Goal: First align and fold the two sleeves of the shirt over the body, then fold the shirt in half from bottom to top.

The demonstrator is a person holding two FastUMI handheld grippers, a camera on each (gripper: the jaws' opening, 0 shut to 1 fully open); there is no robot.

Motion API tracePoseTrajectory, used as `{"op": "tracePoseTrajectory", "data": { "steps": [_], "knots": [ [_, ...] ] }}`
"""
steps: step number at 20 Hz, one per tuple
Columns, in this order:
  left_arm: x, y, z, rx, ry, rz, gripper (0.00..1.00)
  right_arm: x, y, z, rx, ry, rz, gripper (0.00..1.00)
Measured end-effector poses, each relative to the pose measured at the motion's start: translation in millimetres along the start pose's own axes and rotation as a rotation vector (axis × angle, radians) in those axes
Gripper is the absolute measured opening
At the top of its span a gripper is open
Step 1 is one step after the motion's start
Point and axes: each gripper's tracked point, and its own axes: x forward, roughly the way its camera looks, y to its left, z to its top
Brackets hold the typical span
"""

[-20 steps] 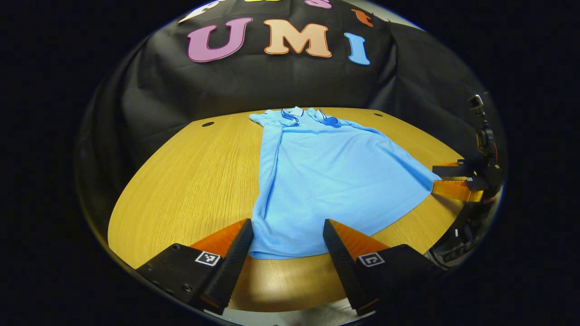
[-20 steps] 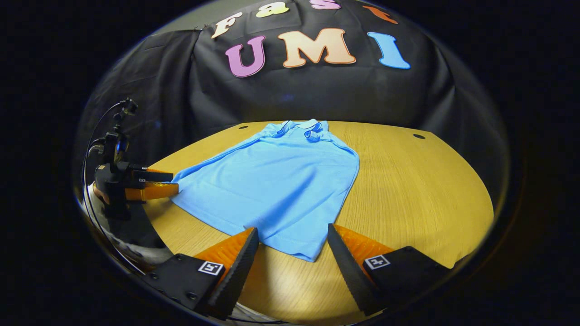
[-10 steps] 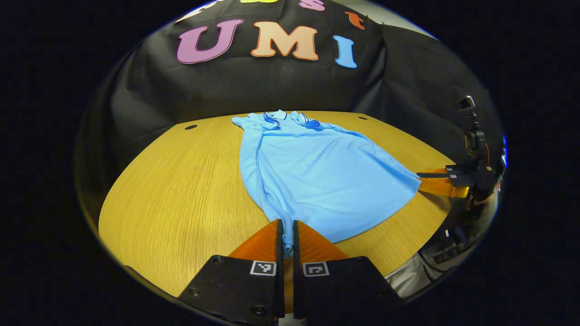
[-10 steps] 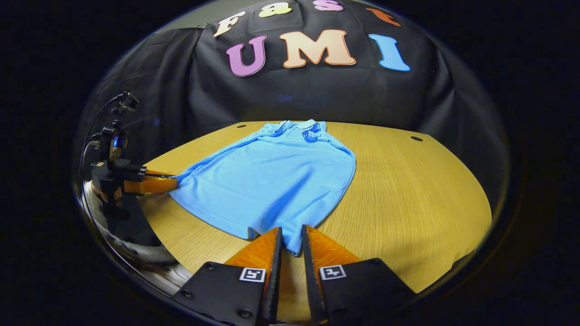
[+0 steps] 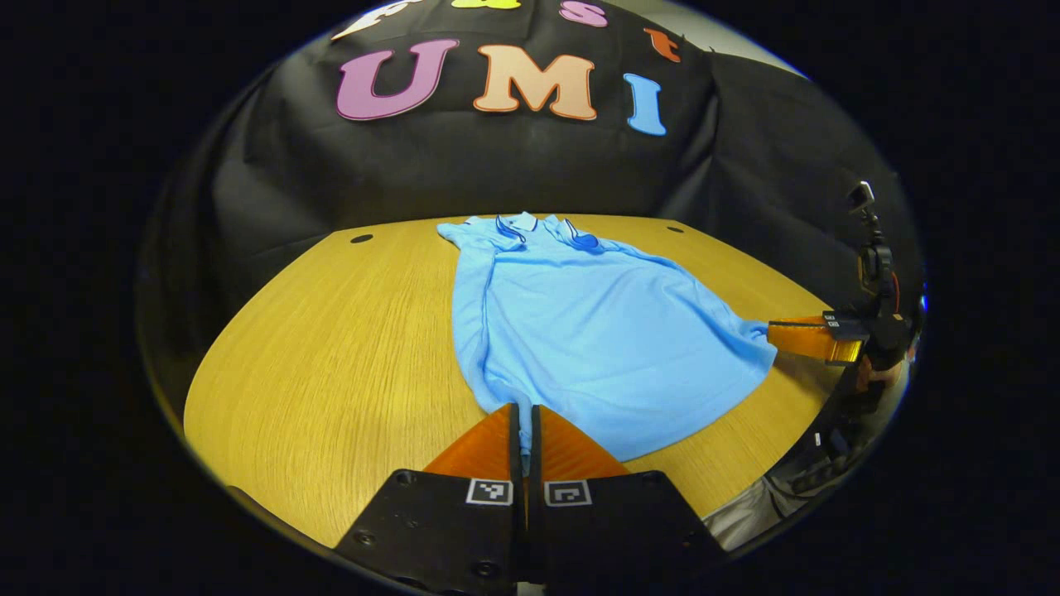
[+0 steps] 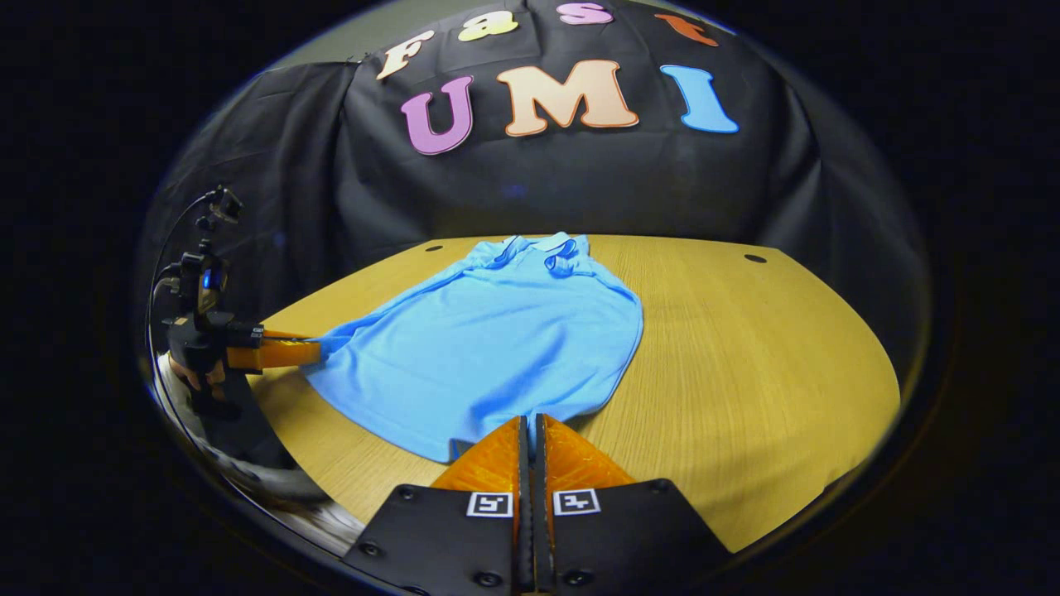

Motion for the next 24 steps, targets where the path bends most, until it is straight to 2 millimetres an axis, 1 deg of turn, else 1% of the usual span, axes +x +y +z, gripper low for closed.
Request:
{"op": "tracePoseTrajectory", "data": {
  "steps": [2, 3, 5, 7, 8, 9, 10, 13, 14, 16, 17, 18, 20, 22, 24],
  "knots": [
    [2.1, 3.6, 19.1, -0.007, -0.032, 0.002, 0.00, 3.9, -8.2, 21.7, 0.023, -0.022, -0.005, 0.03],
    [6.6, 6.8, 27.9, -0.017, -0.044, 0.006, 0.00, 7.8, -11.6, 30.7, 0.032, -0.024, -0.006, 0.03],
    [15.9, 13.9, 53.4, -0.040, -0.083, 0.011, 0.00, 15.2, -16.6, 50.2, 0.044, -0.025, 0.001, 0.03],
    [26.8, 21.7, 78.3, -0.051, -0.120, 0.027, 0.00, 26.0, -25.3, 71.6, 0.038, -0.027, -0.009, 0.04],
    [31.1, 27.0, 90.4, -0.052, -0.140, 0.035, 0.00, 32.0, -28.8, 83.5, 0.041, -0.033, -0.011, 0.00],
    [38.4, 30.9, 103.6, -0.056, -0.157, 0.039, 0.00, 39.6, -31.6, 93.8, 0.049, -0.034, -0.006, 0.03],
    [44.2, 33.5, 115.9, -0.064, -0.172, 0.038, 0.01, 48.3, -34.1, 104.5, 0.054, -0.033, -0.002, 0.03],
    [73.2, 47.1, 146.5, -0.078, -0.195, 0.050, 0.00, 77.0, -48.0, 130.6, 0.077, -0.027, -0.011, 0.03],
    [78.4, 57.0, 150.4, -0.082, -0.199, 0.058, 0.00, 87.3, -53.0, 138.8, 0.088, -0.026, -0.012, 0.03],
    [98.0, 67.7, 166.9, -0.096, -0.210, 0.080, 0.00, 107.1, -64.5, 150.6, 0.102, -0.027, -0.023, 0.03],
    [112.6, 68.6, 178.9, -0.103, -0.217, 0.093, 0.00, 117.5, -71.5, 156.7, 0.114, -0.029, -0.034, 0.03],
    [121.8, 73.8, 186.4, -0.111, -0.225, 0.113, 0.00, 127.4, -76.7, 162.5, 0.134, -0.033, -0.037, 0.04],
    [144.0, 83.5, 196.7, -0.123, -0.231, 0.148, 0.00, 148.6, -86.3, 172.6, 0.174, -0.039, -0.042, 0.03],
    [166.4, 88.3, 208.0, -0.122, -0.239, 0.166, 0.00, 170.5, -92.7, 179.2, 0.191, -0.037, -0.052, 0.03],
    [188.7, 93.1, 217.6, -0.100, -0.252, 0.181, 0.00, 191.5, -96.2, 190.9, 0.191, -0.056, -0.057, 0.03]
  ]
}}
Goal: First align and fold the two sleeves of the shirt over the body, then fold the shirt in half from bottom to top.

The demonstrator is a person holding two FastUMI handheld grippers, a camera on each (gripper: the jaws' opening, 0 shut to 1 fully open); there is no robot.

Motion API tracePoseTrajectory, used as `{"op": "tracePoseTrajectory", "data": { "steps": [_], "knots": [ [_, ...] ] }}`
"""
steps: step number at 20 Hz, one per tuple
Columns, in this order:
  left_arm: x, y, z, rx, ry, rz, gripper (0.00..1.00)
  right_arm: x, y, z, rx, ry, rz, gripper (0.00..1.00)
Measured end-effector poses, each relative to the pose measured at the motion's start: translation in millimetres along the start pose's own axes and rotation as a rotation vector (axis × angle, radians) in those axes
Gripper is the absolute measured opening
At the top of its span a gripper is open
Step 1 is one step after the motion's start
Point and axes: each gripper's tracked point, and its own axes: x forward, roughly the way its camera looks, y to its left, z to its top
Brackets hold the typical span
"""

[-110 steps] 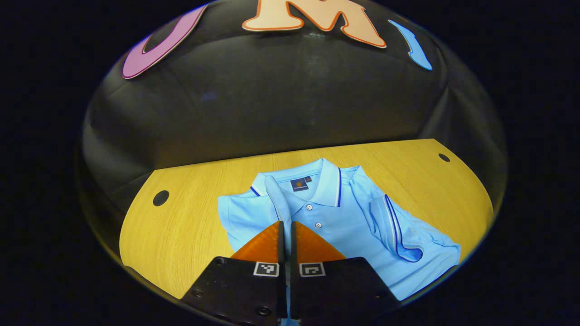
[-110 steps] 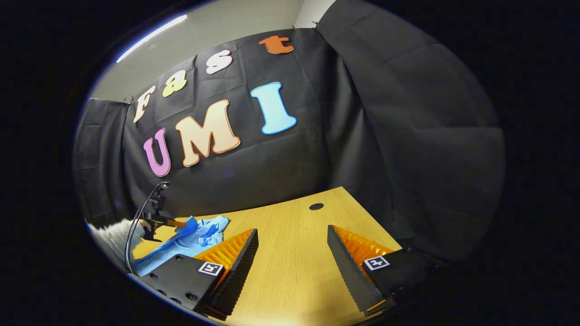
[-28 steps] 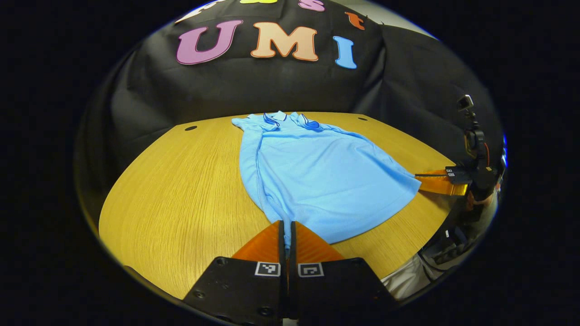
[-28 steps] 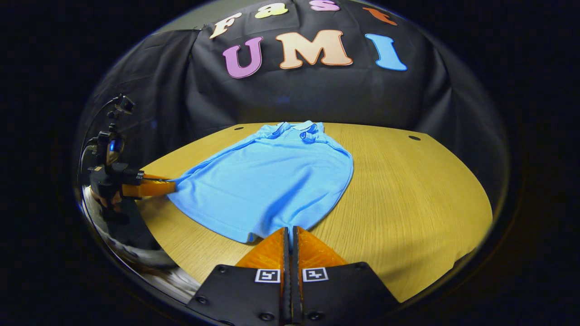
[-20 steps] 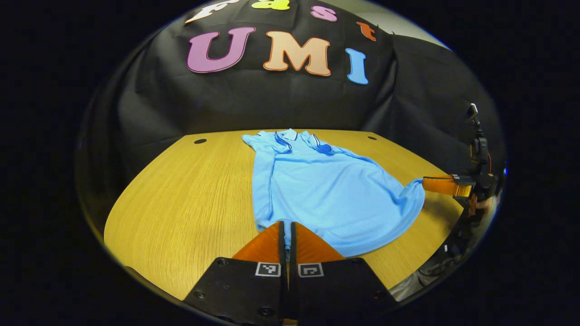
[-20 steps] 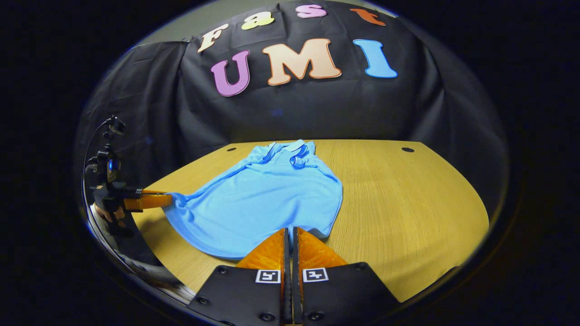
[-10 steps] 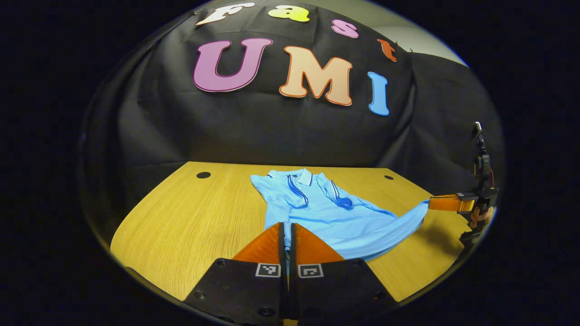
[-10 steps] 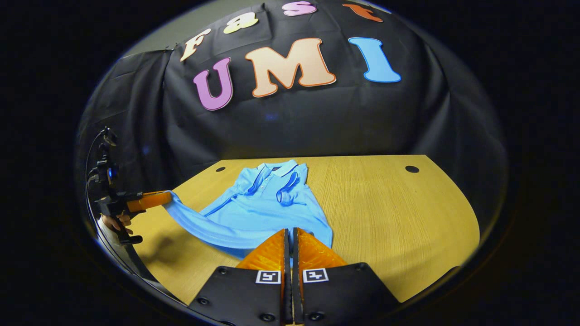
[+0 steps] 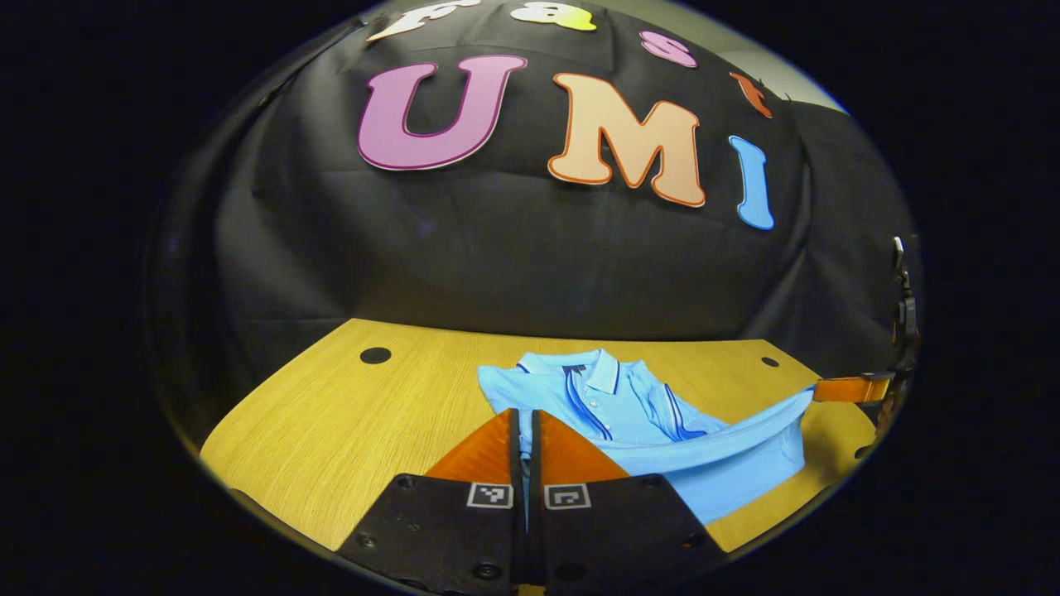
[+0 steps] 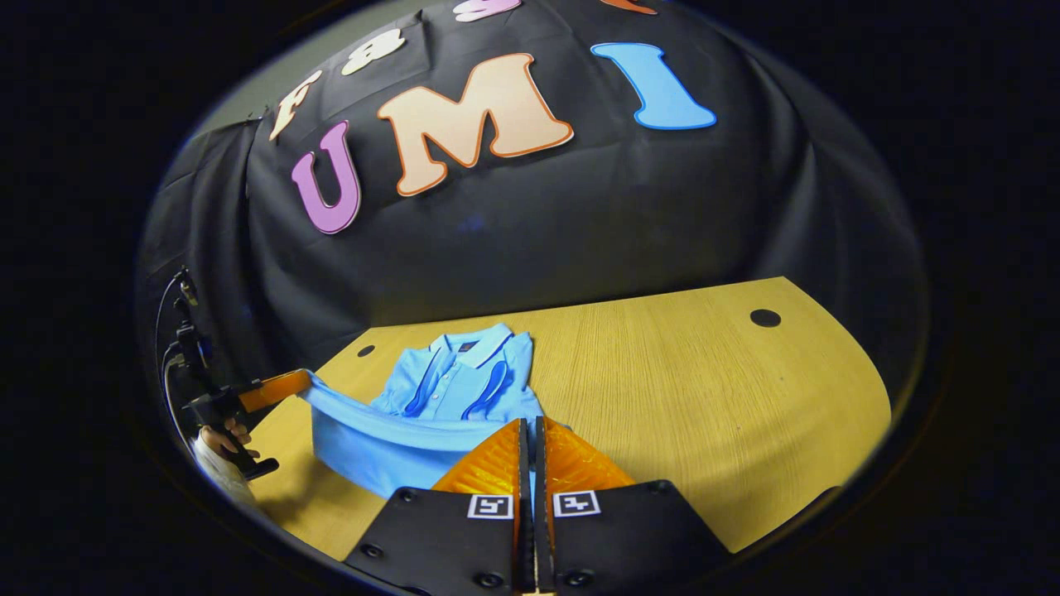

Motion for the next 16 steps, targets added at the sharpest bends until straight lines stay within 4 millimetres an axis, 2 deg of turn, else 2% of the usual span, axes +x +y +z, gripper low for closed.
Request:
{"op": "tracePoseTrajectory", "data": {
  "steps": [4, 7, 9, 11, 12, 13, 16],
  "knots": [
    [42.6, 15.1, 7.5, 0.010, -0.031, 0.077, 0.00, 48.3, 1.4, 18.0, 0.040, -0.022, -0.001, 0.03],
    [66.1, 32.7, 11.2, 0.003, -0.054, 0.161, 0.00, 82.7, -10.7, 25.9, 0.115, -0.039, -0.016, 0.03],
    [82.9, 36.0, 9.9, -0.005, -0.055, 0.189, 0.00, 103.4, -19.8, 29.2, 0.145, -0.060, -0.027, 0.03],
    [100.1, 36.6, 5.2, -0.007, -0.042, 0.214, 0.00, 121.2, -26.7, 26.0, 0.176, -0.060, -0.038, 0.00],
    [109.2, 35.4, 3.4, 0.004, -0.037, 0.224, 0.00, 129.6, -30.8, 22.8, 0.183, -0.061, -0.050, 0.03],
    [110.6, 42.1, -4.4, 0.029, -0.030, 0.227, 0.00, 137.1, -37.5, 18.2, 0.185, -0.058, -0.063, 0.03],
    [129.1, 36.3, -8.6, 0.128, -0.005, 0.225, 0.00, 150.6, -49.2, 4.8, 0.188, -0.031, -0.086, 0.03]
  ]
}}
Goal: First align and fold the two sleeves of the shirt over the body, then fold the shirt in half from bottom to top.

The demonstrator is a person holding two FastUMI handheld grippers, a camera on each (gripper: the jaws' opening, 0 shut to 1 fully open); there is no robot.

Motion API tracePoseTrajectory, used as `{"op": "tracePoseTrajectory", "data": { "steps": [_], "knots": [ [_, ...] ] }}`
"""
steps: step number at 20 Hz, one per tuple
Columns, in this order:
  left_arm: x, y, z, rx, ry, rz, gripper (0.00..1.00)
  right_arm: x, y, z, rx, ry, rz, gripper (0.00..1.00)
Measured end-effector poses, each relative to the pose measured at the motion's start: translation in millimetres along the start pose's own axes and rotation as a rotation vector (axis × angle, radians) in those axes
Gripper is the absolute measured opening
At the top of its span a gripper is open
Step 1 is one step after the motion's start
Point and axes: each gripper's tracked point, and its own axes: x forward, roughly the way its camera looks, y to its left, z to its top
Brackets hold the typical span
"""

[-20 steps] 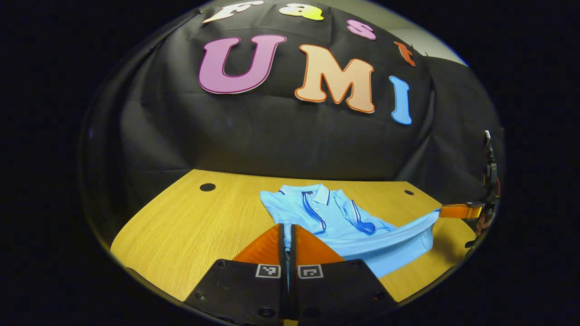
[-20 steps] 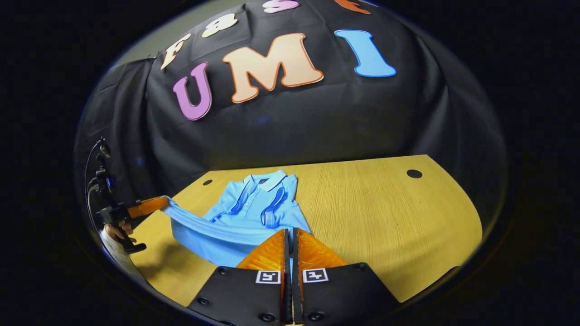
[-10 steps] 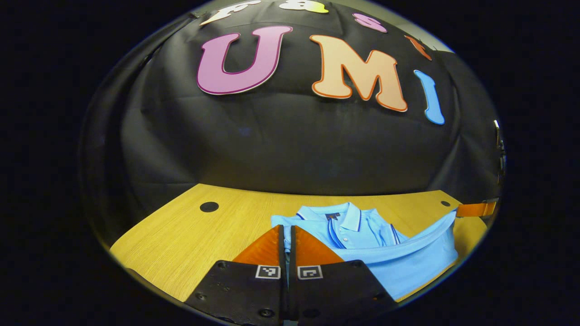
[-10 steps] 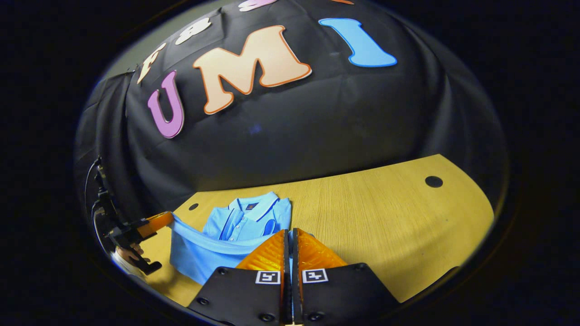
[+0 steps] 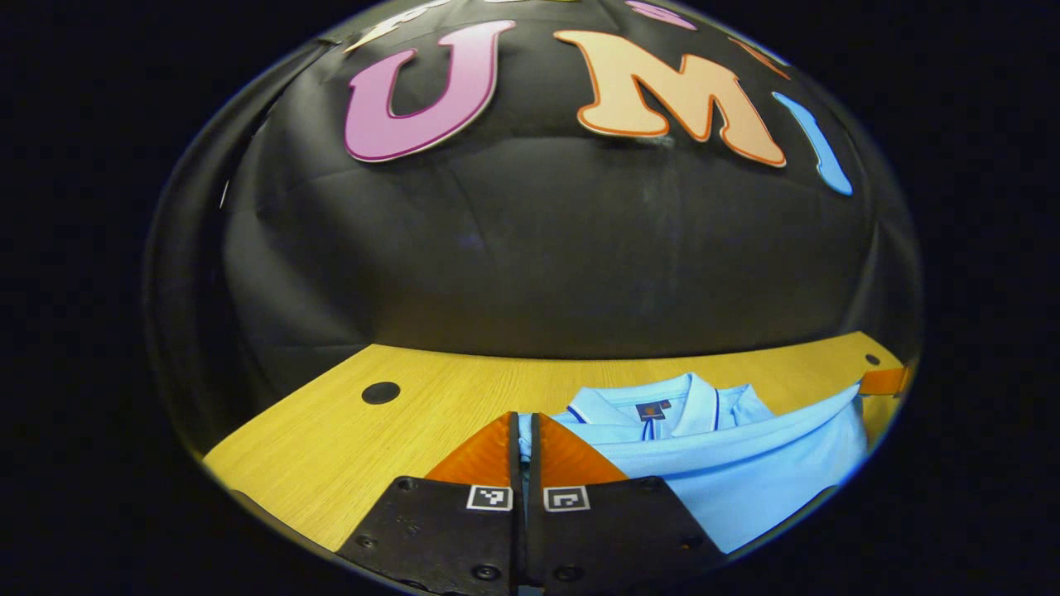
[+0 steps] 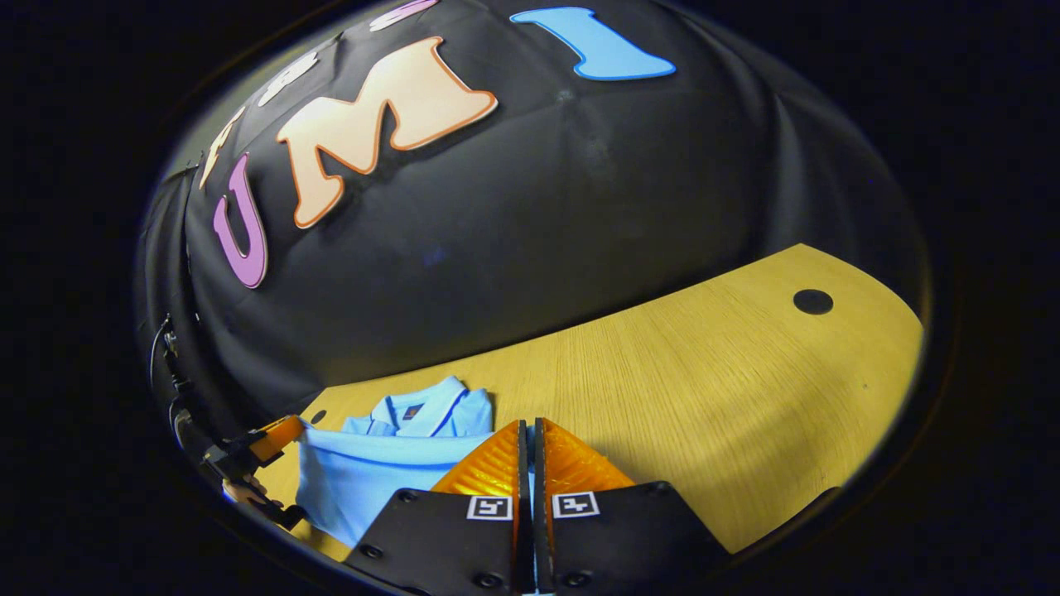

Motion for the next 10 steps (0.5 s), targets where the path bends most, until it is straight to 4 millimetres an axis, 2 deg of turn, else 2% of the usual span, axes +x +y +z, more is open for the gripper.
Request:
{"op": "tracePoseTrajectory", "data": {
  "steps": [2, 3, 4, 5, 6, 7, 8, 10],
  "knots": [
    [8.3, -7.0, -5.3, 0.048, 0.012, -0.011, 0.00, 3.0, -5.2, -5.2, 0.005, 0.015, -0.005, 0.03],
    [11.8, -9.2, -8.1, 0.059, 0.020, -0.015, 0.00, 4.9, -7.1, -6.6, 0.006, 0.018, -0.005, 0.07],
    [14.2, -12.3, -11.9, 0.070, 0.032, -0.022, 0.05, 5.3, -7.1, -6.4, 0.014, 0.022, -0.003, 0.09],
    [15.7, -17.0, -16.7, 0.079, 0.050, -0.040, 0.06, 3.9, -4.6, -6.8, 0.028, 0.027, 0.013, 0.03],
    [13.0, -20.1, -19.8, 0.090, 0.069, -0.050, 0.13, 3.6, -3.1, -6.3, 0.043, 0.030, 0.022, 0.21],
    [11.1, -20.7, -22.5, 0.097, 0.083, -0.052, 0.27, 2.3, -1.4, -7.5, 0.054, 0.033, 0.035, 0.24],
    [9.7, -24.8, -23.9, 0.091, 0.096, -0.066, 0.50, 1.6, 1.9, -7.5, 0.058, 0.034, 0.050, 0.36],
    [6.9, -29.3, -23.3, 0.068, 0.102, -0.086, 0.96, 1.3, 2.3, -9.9, 0.047, 0.035, 0.051, 0.77]
  ]
}}
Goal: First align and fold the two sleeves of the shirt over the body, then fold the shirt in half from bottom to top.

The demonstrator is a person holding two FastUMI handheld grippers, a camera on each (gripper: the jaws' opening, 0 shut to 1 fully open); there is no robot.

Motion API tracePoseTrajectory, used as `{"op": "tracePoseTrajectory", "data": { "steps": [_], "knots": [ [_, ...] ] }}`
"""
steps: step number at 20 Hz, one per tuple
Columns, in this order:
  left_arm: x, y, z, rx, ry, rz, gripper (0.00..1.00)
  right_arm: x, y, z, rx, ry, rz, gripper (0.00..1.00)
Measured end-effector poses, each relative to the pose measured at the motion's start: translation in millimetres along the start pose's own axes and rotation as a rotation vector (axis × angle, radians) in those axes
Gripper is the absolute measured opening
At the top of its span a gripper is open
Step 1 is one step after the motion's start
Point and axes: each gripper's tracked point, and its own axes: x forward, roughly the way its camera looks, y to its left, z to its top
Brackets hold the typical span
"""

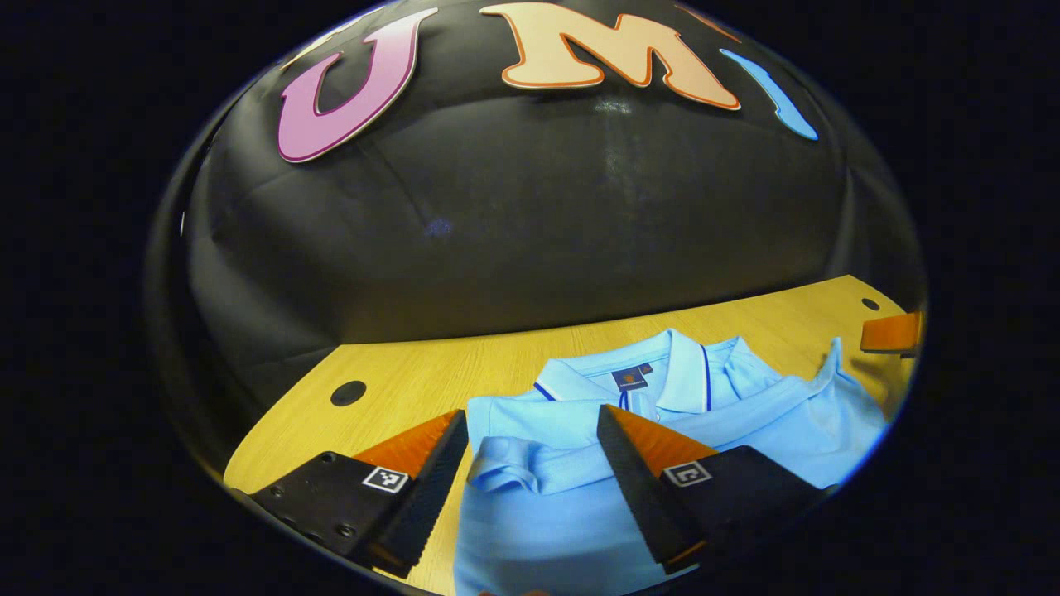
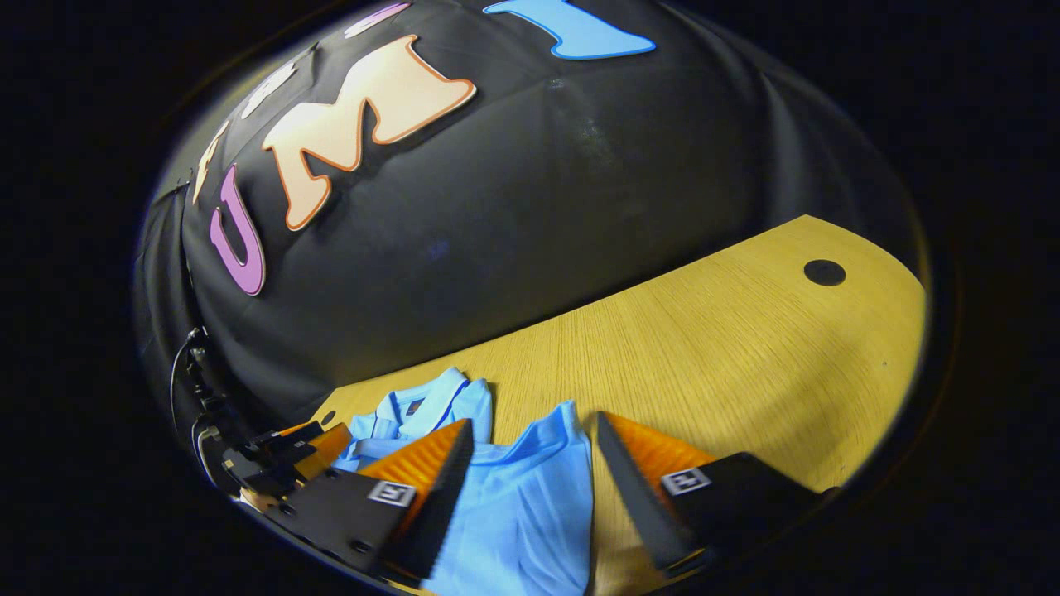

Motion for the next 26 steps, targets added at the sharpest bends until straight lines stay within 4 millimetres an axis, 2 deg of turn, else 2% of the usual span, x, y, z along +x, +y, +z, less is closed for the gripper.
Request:
{"op": "tracePoseTrajectory", "data": {
  "steps": [1, 7, 12, 16, 17, 18, 19, 20, 23, 26],
  "knots": [
    [-1.9, -0.6, 2.0, -0.009, -0.003, -0.003, 0.96, -3.0, 0.3, 1.2, -0.005, 0.001, -0.002, 0.97],
    [-19.8, 5.4, 9.6, -0.045, -0.013, 0.000, 0.96, -23.5, 11.1, 21.5, -0.043, -0.054, 0.022, 0.97],
    [-60.3, -0.9, 19.4, -0.075, -0.067, -0.030, 0.96, -62.4, 31.7, 31.0, -0.128, -0.116, 0.048, 0.98],
    [-105.0, -10.5, 32.2, -0.094, -0.130, -0.082, 0.96, -101.2, 52.0, 23.7, -0.184, -0.159, 0.096, 0.98],
    [-116.7, -12.4, 33.6, -0.090, -0.142, -0.091, 0.96, -110.4, 55.1, 20.1, -0.206, -0.174, 0.105, 0.93],
    [-127.1, -15.3, 33.8, -0.083, -0.155, -0.101, 0.96, -118.1, 54.6, 16.7, -0.235, -0.191, 0.103, 0.93],
    [-138.3, -16.4, 34.8, -0.088, -0.173, -0.103, 0.96, -124.5, 52.9, 11.0, -0.264, -0.202, 0.096, 0.98],
    [-143.5, -26.8, 43.5, -0.098, -0.185, -0.111, 0.96, -132.0, 51.5, 4.9, -0.284, -0.204, 0.092, 0.97],
    [-171.7, -39.5, 41.8, -0.145, -0.229, -0.147, 0.96, -152.9, 59.9, -10.5, -0.295, -0.208, 0.125, 0.98],
    [-190.6, -49.6, 34.0, -0.141, -0.252, -0.160, 0.96, -173.8, 70.9, -16.4, -0.303, -0.230, 0.156, 0.98]
  ]
}}
